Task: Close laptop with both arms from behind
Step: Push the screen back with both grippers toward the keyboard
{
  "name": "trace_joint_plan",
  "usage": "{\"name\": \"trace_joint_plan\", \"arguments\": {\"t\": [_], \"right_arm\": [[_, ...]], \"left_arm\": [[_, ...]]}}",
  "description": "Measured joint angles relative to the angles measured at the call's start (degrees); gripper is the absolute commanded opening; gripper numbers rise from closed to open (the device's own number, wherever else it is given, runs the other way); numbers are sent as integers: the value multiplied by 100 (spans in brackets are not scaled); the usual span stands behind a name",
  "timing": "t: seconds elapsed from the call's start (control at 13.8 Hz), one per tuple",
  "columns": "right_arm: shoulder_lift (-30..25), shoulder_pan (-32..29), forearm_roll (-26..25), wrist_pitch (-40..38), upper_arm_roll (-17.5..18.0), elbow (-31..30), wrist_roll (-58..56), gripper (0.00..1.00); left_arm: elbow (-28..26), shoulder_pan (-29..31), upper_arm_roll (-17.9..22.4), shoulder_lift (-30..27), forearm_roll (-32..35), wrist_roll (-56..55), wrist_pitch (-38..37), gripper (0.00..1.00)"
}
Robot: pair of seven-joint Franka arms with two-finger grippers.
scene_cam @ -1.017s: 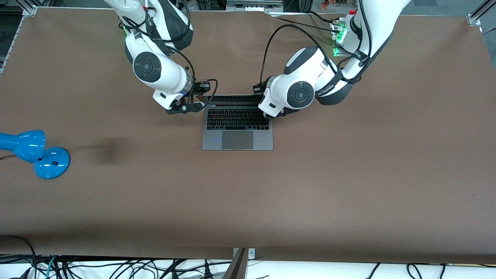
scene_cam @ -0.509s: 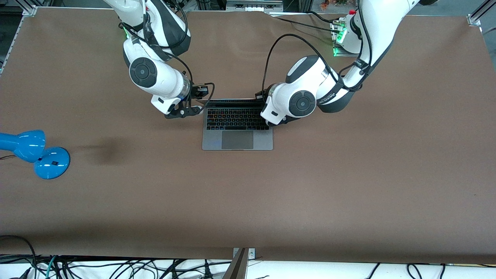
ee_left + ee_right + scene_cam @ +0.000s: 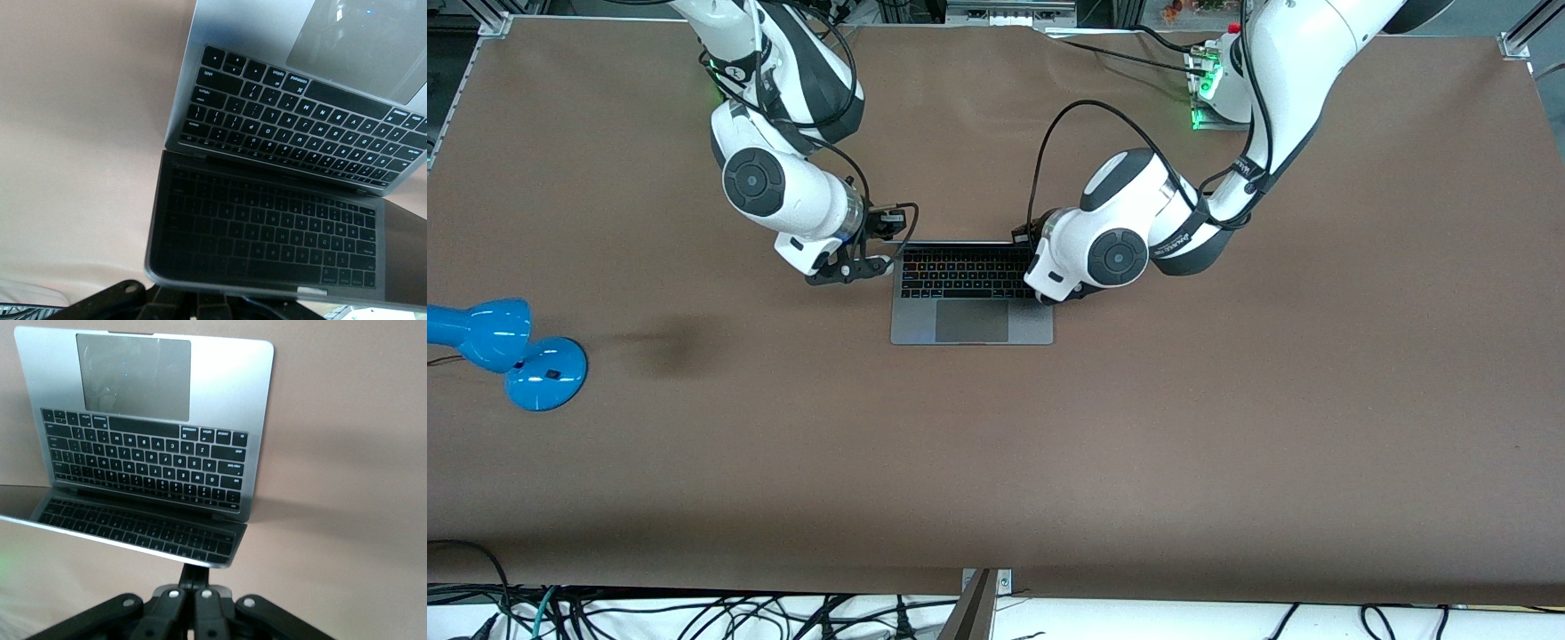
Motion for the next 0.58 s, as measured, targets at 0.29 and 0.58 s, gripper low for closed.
{"name": "trace_joint_plan", "arguments": {"t": [0.29,0.58], "right_arm": [[81,-2,-14,175,-57,54,-99,0],[157,-3,-15,438,-131,60,-275,0]], "left_arm": [[13,-1,0,105,1,0,141,0],[15,-14,8,191,5,0,291,0]]}}
